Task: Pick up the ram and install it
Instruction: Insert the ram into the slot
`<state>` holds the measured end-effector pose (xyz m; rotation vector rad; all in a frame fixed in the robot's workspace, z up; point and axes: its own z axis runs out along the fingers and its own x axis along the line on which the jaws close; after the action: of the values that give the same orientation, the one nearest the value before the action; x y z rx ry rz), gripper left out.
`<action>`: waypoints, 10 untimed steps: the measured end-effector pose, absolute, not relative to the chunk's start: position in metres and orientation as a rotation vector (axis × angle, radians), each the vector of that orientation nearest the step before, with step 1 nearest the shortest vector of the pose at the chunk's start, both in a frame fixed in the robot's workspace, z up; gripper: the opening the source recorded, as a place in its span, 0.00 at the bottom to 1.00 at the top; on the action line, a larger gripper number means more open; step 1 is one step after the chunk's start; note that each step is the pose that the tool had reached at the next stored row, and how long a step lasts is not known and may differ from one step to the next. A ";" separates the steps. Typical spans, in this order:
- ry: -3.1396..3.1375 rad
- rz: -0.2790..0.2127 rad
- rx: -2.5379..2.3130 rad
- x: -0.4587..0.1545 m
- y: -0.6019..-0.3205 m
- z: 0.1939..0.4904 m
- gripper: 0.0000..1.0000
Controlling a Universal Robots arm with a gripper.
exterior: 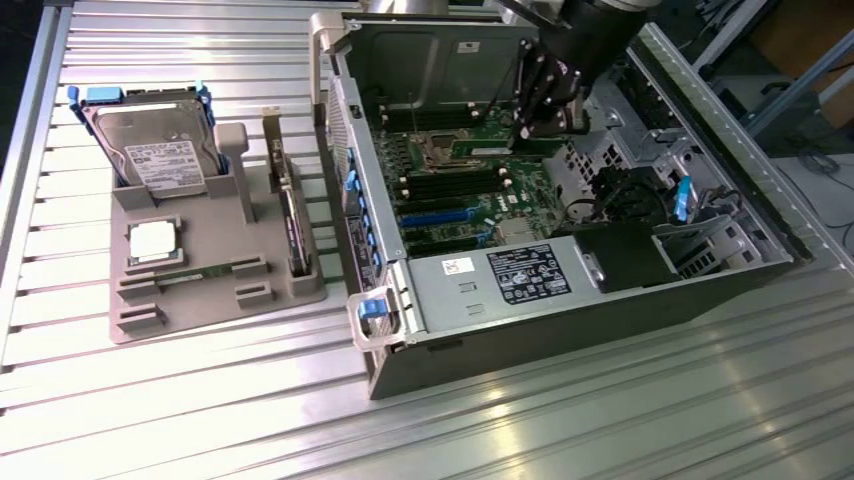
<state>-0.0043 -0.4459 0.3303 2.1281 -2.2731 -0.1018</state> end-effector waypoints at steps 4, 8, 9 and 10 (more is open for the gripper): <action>-2.280 -0.103 2.120 -0.007 -0.443 0.323 0.12; -2.197 -0.101 2.203 -0.007 -0.435 0.314 0.12; -2.197 -0.101 2.202 -0.007 -0.433 0.311 0.12; -2.197 -0.101 2.203 -0.007 -0.430 0.308 0.12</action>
<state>-0.0069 -0.4297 0.3079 2.2026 -2.1969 -0.1014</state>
